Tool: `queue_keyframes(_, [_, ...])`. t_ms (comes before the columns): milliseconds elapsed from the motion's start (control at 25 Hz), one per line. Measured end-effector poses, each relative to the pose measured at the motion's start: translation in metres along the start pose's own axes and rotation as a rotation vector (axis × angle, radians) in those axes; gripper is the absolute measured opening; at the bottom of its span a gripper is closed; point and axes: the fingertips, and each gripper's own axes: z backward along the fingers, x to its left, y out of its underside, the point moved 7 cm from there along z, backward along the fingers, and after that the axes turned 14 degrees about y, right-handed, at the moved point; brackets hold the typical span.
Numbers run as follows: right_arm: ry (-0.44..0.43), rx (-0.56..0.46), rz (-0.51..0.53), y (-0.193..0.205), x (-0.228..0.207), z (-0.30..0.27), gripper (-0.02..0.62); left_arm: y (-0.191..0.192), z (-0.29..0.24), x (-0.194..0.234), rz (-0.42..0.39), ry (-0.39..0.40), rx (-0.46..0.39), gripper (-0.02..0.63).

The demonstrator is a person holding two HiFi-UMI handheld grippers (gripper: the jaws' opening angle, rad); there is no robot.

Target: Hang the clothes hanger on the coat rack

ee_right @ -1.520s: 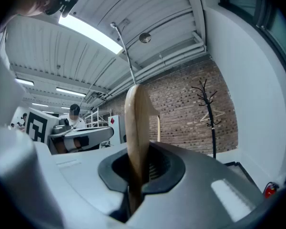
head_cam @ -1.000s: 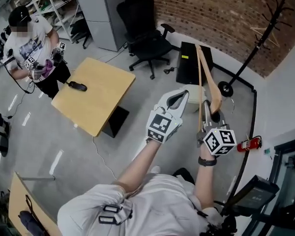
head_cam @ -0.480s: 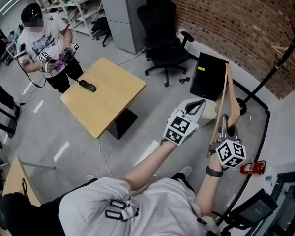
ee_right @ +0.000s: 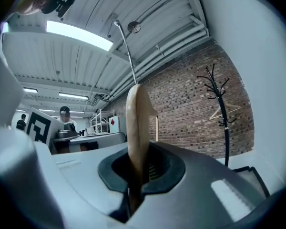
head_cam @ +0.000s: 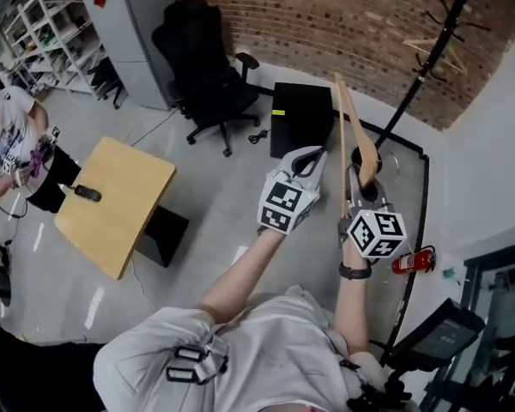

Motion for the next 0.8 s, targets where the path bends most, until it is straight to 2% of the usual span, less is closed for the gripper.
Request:
queue_keyframes(120, [0.063, -0.010, 0.016, -0.011, -0.046, 0.013, 0.003, -0.002, -0.055, -0.024, 0.011, 0.076, -0.019, 0.002])
queue_keyframes(280, [0.254, -0.022, 0.005, -0.026, -0.136, 0.041, 0.003, -0.004, -0.148, -0.074, 0.014, 0.241, -0.027, 0.002])
queue_keyframes(400, [0.367, -0.021, -0.026, -0.030, -0.191, 0.063, 0.003, -0.004, -0.199, -0.108, 0.012, 0.326, -0.017, 0.002])
queue_keyframes(600, [0.486, -0.027, -0.084, -0.024, -0.257, 0.094, 0.004, 0.009, -0.253, -0.151, 0.008, 0.421, 0.014, 0.002])
queue_keyframes(800, [0.546, 0.009, -0.142, -0.005, -0.308, 0.105, 0.003, 0.029, -0.297, -0.170, 0.046, 0.470, 0.062, 0.002])
